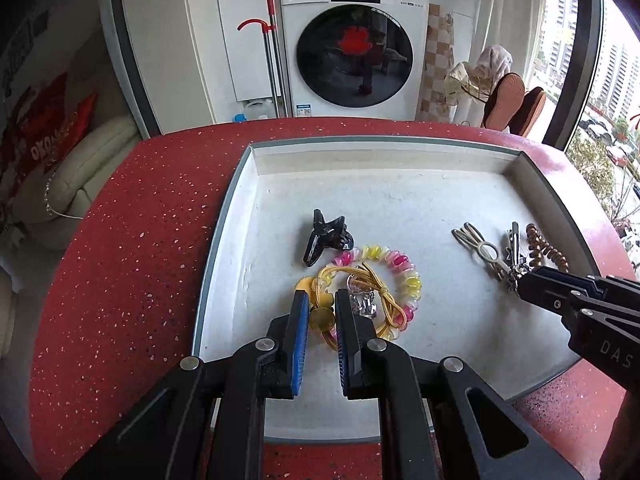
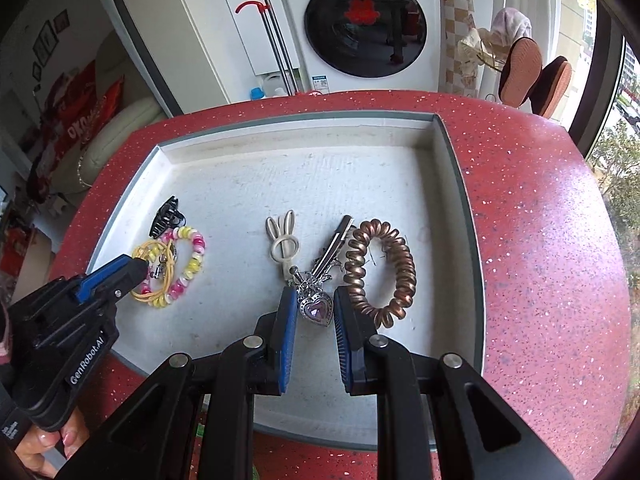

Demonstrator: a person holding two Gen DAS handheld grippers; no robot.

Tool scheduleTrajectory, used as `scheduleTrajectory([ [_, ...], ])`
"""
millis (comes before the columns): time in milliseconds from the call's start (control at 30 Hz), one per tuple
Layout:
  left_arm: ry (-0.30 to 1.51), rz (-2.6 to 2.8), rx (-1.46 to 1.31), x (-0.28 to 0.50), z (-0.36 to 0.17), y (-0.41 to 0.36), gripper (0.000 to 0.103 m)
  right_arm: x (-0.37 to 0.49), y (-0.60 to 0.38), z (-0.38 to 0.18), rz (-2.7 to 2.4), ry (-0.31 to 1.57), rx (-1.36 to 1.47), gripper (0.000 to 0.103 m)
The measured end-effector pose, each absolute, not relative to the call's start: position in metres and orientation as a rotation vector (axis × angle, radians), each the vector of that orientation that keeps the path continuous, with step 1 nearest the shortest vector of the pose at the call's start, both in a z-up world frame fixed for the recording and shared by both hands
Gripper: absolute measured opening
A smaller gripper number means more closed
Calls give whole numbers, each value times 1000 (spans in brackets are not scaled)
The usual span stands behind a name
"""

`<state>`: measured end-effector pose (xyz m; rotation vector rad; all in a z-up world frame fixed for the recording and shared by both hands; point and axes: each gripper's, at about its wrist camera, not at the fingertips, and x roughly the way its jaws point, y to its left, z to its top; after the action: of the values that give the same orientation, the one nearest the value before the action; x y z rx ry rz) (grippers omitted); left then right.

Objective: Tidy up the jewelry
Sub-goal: 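Carry the heart pendant and yellow hair tie into the tray and open both tools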

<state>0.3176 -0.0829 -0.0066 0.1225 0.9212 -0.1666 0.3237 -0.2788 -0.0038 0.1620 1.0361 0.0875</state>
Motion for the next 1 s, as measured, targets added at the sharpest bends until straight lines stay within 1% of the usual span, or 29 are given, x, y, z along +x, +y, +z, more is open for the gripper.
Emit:
scheduleTrajectory([
  [167, 911, -149, 194, 315, -10, -94, 31, 323, -277, -4, 94, 1040, 156, 22],
  [200, 912, -149, 197, 315, -10, -95, 31, 323, -277, -4, 97, 1042, 160, 26],
  [233, 912, -149, 196, 315, -10, -96, 31, 323, -278, -2, 100, 1041, 164, 34],
  [267, 911, -148, 195, 315, -10, -96, 31, 322, -278, -1, 103, 1037, 168, 40],
  [300, 912, -146, 194, 315, -10, -96, 31, 321, -278, 0, 103, 1032, 168, 48],
  [667, 900, -147, 178, 308, -1, -94, 31, 310, -286, 16, 111, 994, 238, 49],
  [1000, 883, -153, 159, 304, 7, -90, 31, 299, -290, 26, 97, 977, 227, 49],
])
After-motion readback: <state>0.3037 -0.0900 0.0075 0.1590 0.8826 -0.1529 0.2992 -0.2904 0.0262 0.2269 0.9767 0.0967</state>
